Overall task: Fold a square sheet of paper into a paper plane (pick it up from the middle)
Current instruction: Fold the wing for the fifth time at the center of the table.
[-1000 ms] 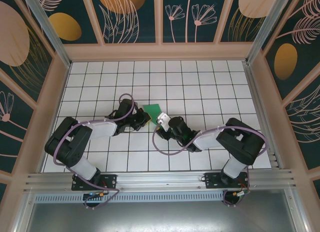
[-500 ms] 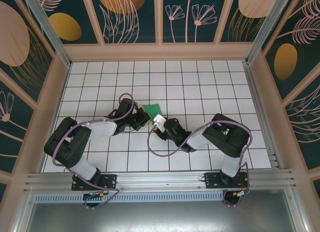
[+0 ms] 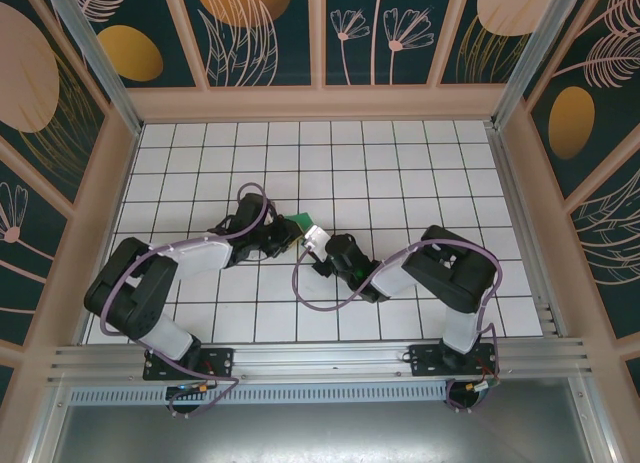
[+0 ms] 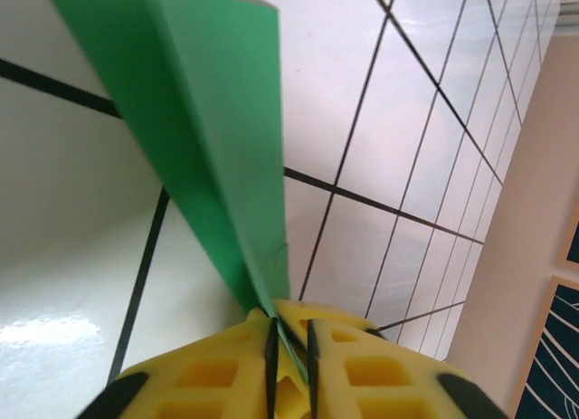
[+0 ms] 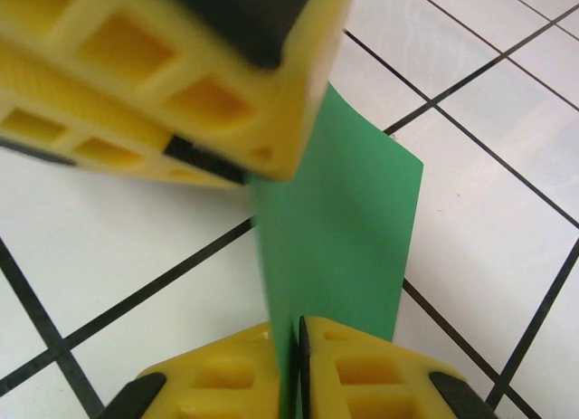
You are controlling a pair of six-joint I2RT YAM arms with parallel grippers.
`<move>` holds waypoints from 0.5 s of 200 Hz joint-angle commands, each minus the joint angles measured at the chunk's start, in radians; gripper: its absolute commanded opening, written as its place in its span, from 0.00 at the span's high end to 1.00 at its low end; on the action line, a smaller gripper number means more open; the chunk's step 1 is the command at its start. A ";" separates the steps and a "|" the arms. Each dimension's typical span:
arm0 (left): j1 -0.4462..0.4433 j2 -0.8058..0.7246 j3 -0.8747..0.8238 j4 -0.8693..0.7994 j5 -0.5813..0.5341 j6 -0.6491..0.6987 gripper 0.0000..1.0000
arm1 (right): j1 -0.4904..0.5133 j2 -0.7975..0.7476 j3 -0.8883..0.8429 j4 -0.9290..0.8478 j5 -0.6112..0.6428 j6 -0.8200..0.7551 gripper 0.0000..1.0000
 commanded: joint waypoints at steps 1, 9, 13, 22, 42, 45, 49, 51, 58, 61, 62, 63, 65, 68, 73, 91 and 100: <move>0.035 -0.061 0.030 -0.062 -0.023 0.051 0.75 | -0.006 -0.050 -0.015 0.003 -0.049 0.050 0.88; 0.053 -0.081 0.028 -0.077 -0.028 0.063 0.70 | -0.010 -0.062 -0.018 -0.005 -0.068 0.072 0.88; 0.064 -0.093 0.026 -0.085 -0.032 0.067 0.67 | -0.011 -0.066 -0.019 -0.007 -0.078 0.082 0.88; 0.087 -0.123 0.015 -0.101 -0.046 0.076 0.62 | -0.017 -0.076 -0.023 -0.015 -0.101 0.108 0.89; 0.132 -0.197 -0.018 -0.123 -0.082 0.089 0.51 | -0.031 -0.097 -0.036 -0.014 -0.165 0.179 0.89; 0.137 -0.208 -0.024 -0.125 -0.089 0.090 0.50 | -0.033 -0.101 -0.037 -0.013 -0.175 0.189 0.89; 0.141 -0.222 -0.033 -0.127 -0.098 0.091 0.48 | -0.035 -0.103 -0.039 -0.015 -0.185 0.204 0.89; 0.142 -0.229 -0.037 -0.126 -0.103 0.092 0.47 | -0.037 -0.105 -0.040 -0.017 -0.187 0.211 0.89; 0.144 -0.251 -0.055 -0.120 -0.118 0.097 0.44 | -0.041 -0.108 -0.040 -0.020 -0.213 0.235 0.89; 0.144 -0.259 -0.062 -0.114 -0.121 0.099 0.43 | -0.042 -0.108 -0.040 -0.021 -0.227 0.246 0.89; 0.144 -0.259 -0.068 -0.112 -0.121 0.100 0.43 | -0.043 -0.109 -0.039 -0.021 -0.229 0.248 0.89; 0.144 -0.261 -0.068 -0.109 -0.121 0.099 0.42 | -0.043 -0.108 -0.038 -0.022 -0.231 0.251 0.89; 0.144 -0.267 -0.073 -0.104 -0.121 0.100 0.42 | -0.044 -0.109 -0.037 -0.025 -0.239 0.258 0.89; 0.144 -0.274 -0.083 -0.094 -0.120 0.101 0.41 | -0.045 -0.108 -0.036 -0.027 -0.247 0.268 0.89; 0.144 -0.284 -0.100 -0.075 -0.116 0.104 0.40 | -0.047 -0.108 -0.034 -0.029 -0.259 0.284 0.89; 0.144 -0.310 -0.163 0.008 -0.085 0.114 0.38 | -0.055 -0.101 -0.027 -0.027 -0.309 0.345 0.91; 0.143 -0.317 -0.191 0.048 -0.069 0.125 0.38 | -0.057 -0.095 -0.021 -0.029 -0.329 0.371 0.91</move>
